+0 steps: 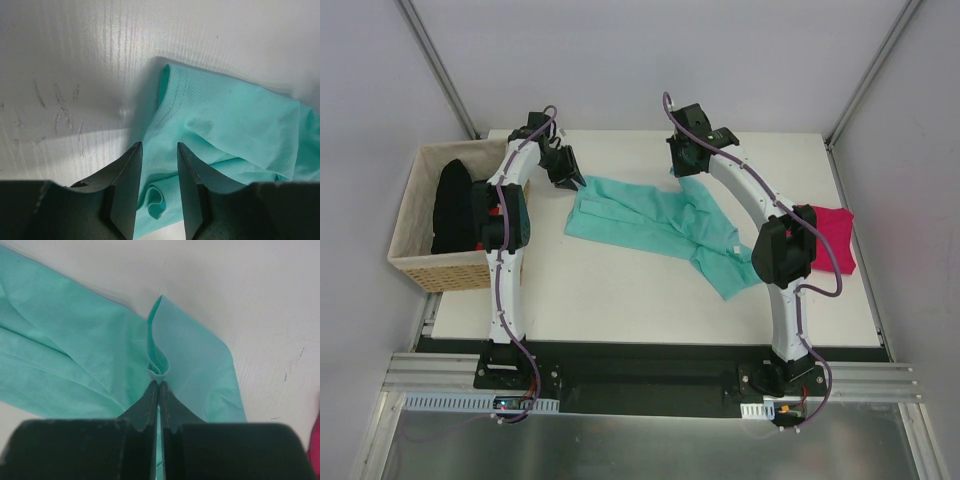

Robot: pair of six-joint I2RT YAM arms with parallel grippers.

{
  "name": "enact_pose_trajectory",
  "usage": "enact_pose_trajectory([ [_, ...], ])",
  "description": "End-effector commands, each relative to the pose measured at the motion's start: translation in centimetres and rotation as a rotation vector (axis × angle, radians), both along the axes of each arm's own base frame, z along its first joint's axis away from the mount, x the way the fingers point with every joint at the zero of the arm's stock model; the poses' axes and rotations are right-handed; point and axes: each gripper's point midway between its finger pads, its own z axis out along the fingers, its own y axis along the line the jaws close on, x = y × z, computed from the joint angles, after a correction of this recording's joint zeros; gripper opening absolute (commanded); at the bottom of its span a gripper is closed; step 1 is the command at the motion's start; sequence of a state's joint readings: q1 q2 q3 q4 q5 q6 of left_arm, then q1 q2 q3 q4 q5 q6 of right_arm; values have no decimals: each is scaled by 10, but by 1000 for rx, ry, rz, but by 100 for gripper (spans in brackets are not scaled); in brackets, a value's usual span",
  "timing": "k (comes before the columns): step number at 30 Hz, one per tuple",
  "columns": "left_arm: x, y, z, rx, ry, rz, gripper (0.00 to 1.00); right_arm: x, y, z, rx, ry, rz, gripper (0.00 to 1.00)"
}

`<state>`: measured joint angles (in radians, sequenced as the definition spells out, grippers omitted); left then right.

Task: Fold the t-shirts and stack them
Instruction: Fold the other side of the tshirt into a rectangle

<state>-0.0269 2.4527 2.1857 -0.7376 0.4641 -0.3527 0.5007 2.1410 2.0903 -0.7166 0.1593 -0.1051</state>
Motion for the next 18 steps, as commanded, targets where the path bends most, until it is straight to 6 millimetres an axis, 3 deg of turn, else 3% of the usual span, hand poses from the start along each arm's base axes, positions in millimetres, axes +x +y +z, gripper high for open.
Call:
enact_pose_trajectory([
  [1, 1, -8, 6, -26, -7, -12, 34, -2, -1, 54, 70, -84, -18, 1],
  [7, 0, -9, 3, -33, -2, -18, 26, -3, -1, 55, 73, -83, -22, 1],
  [18, -3, -9, -6, -28, 27, -5, 35, -4, -3, 59, 69, -90, -21, 1],
])
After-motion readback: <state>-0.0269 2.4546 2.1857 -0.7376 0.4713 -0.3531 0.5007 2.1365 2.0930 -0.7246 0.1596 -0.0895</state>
